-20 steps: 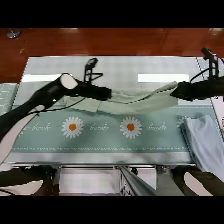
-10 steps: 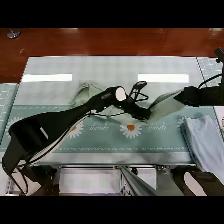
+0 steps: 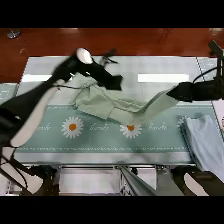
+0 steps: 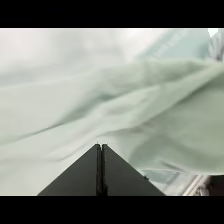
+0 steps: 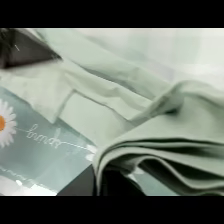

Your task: Fold the shirts.

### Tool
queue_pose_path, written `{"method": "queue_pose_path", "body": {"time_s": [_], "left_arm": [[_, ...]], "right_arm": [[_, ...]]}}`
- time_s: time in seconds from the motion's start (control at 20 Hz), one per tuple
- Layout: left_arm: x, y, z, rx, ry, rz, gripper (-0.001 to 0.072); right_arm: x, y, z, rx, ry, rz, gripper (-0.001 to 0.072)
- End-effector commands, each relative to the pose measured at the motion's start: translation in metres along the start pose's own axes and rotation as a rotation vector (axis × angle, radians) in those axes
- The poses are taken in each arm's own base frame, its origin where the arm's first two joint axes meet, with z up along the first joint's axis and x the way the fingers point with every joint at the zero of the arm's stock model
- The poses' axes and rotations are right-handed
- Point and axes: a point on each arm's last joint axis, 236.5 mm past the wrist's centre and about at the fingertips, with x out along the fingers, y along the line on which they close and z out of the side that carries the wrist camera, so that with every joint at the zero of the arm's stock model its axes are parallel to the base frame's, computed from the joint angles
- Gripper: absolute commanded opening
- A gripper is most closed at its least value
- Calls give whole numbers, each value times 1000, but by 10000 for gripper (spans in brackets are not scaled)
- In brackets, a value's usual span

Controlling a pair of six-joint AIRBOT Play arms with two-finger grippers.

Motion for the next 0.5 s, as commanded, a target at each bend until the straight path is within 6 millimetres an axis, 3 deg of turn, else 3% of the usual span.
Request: {"method": "queue_pose_path", "body": {"time_s": [0.0, 0.05, 0.15, 0.25, 0.35, 0.45], "left_arm": [[-130, 77, 11, -90, -139, 201, 20], [-168, 88, 8, -102, -205, 255, 20], [-226, 90, -6, -96, -349, 315, 21], [-256, 82, -35, -93, -465, 351, 21], [-255, 72, -77, -96, -517, 363, 21], [-231, 69, -127, -126, -505, 352, 21]], "right_arm": [[23, 49, 29, -96, 21, 67, 25], [38, 66, 38, -130, 39, 90, 25], [76, 97, 49, -178, 83, 130, 25], [120, 124, 53, -214, 132, 160, 25], [166, 145, 51, -232, 176, 180, 25], [207, 163, 47, -233, 220, 198, 25]]}}
